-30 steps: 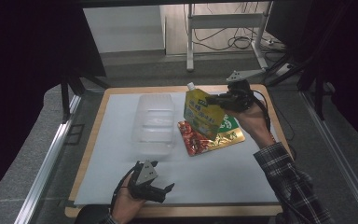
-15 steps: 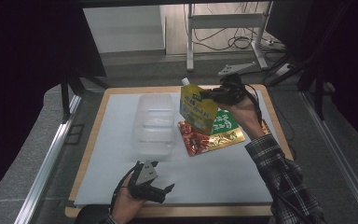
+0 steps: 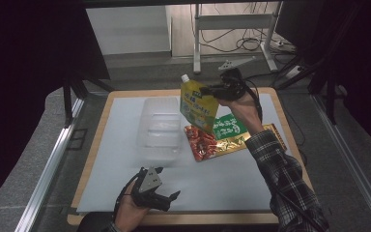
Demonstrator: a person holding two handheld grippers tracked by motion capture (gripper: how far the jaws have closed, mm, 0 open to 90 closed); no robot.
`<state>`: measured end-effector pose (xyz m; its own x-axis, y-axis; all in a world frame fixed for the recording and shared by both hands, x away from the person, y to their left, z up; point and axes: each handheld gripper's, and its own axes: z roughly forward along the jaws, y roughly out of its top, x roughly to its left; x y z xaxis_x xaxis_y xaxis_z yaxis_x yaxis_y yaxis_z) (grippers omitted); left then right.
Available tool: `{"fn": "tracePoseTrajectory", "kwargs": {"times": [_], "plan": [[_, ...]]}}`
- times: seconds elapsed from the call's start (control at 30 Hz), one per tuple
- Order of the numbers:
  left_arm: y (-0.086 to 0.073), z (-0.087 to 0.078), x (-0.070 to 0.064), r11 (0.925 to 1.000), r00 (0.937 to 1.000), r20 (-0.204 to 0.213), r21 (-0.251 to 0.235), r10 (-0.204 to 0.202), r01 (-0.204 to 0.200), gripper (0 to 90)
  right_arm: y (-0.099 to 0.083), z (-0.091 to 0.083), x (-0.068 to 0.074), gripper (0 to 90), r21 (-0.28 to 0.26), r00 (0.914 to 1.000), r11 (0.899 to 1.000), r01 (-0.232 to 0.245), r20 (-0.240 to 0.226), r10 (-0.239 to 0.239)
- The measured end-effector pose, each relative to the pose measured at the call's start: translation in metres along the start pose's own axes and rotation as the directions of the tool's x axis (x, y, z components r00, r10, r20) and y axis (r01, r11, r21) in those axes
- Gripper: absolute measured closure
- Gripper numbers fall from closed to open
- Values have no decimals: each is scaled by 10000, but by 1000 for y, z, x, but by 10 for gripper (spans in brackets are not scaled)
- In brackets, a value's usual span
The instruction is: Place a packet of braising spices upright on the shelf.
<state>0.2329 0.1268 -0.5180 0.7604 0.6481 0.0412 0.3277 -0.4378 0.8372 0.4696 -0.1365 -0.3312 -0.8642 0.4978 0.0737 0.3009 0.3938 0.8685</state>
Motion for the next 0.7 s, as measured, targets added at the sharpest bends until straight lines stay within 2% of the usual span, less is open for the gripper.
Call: {"fn": "tracePoseTrajectory", "kwargs": {"times": [0.7], "plan": [[-1,-2,0,10000,9996,276,-80,-7,9,55,29,37,-4,872,-362,9995,9993,-36,-326,24]]}}
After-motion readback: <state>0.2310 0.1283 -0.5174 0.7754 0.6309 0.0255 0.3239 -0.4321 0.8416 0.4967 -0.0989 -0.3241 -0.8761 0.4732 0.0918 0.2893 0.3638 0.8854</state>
